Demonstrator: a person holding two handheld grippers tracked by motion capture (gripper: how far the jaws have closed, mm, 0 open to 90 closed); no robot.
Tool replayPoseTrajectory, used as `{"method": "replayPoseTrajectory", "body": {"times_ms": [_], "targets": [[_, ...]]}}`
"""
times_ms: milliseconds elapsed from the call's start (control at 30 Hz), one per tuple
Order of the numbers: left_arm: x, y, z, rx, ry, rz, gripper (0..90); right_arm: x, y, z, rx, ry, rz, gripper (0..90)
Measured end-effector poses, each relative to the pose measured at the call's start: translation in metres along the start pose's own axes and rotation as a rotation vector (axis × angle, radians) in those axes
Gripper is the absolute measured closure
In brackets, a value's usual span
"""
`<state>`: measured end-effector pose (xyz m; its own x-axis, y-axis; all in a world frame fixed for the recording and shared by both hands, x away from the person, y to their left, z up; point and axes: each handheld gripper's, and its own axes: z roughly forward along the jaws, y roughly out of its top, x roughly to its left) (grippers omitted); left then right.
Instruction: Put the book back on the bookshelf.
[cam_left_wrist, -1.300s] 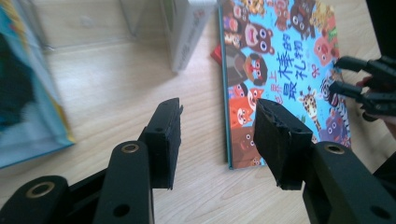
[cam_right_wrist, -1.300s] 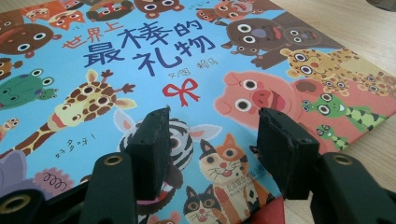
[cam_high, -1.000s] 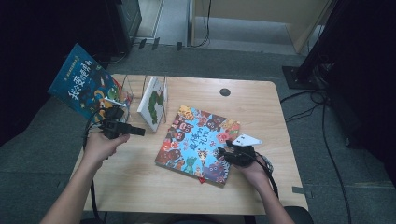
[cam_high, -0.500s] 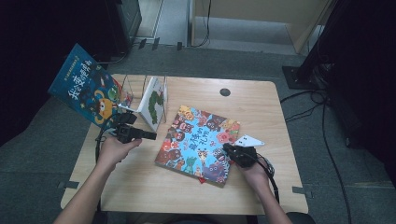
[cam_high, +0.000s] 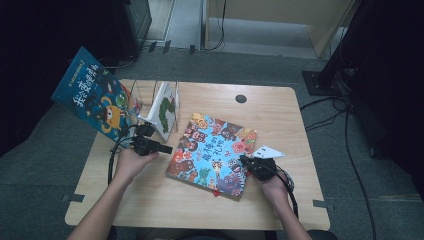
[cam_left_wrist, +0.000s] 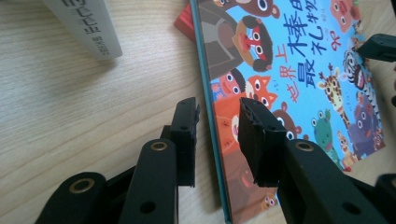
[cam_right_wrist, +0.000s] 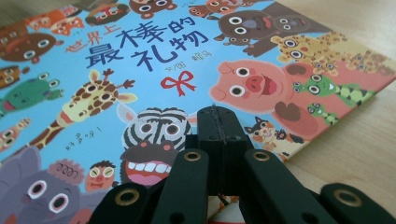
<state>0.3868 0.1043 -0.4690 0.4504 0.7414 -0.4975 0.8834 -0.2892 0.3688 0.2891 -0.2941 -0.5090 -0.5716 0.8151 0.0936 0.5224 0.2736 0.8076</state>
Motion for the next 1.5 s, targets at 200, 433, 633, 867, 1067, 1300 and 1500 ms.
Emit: {"method": "replayPoseTrajectory", "body": {"times_ms": [200,433,633,867,1067,1300,1500], "targets": [[0.003,-0.003,0.012,-0.014,-0.009,-0.005,74.9,-0.004,-0.001,-0.002,0.000,0.030,0.011,90.0],[0.009,-0.005,0.019,-0.015,-0.002,-0.008,81.2,-0.011,-0.002,-0.007,0.016,0.019,0.026,90.0],[0.009,-0.007,0.024,-0.003,0.006,-0.007,83.3,-0.017,-0.003,-0.010,0.015,-0.009,0.035,90.0],[0.002,-0.008,0.024,0.016,0.015,0.007,87.4,-0.025,-0.005,-0.014,0.019,-0.028,0.062,90.0],[-0.003,-0.014,0.026,0.013,-0.007,-0.006,88.3,-0.029,-0.007,-0.016,0.047,-0.031,0.061,90.0],[-0.010,-0.023,0.030,0.010,-0.039,-0.030,87.6,-0.035,-0.009,-0.020,0.072,-0.025,0.101,90.0],[-0.017,-0.027,0.030,0.004,-0.065,-0.030,87.7,-0.039,-0.011,-0.024,0.079,-0.021,0.100,90.0]]}}
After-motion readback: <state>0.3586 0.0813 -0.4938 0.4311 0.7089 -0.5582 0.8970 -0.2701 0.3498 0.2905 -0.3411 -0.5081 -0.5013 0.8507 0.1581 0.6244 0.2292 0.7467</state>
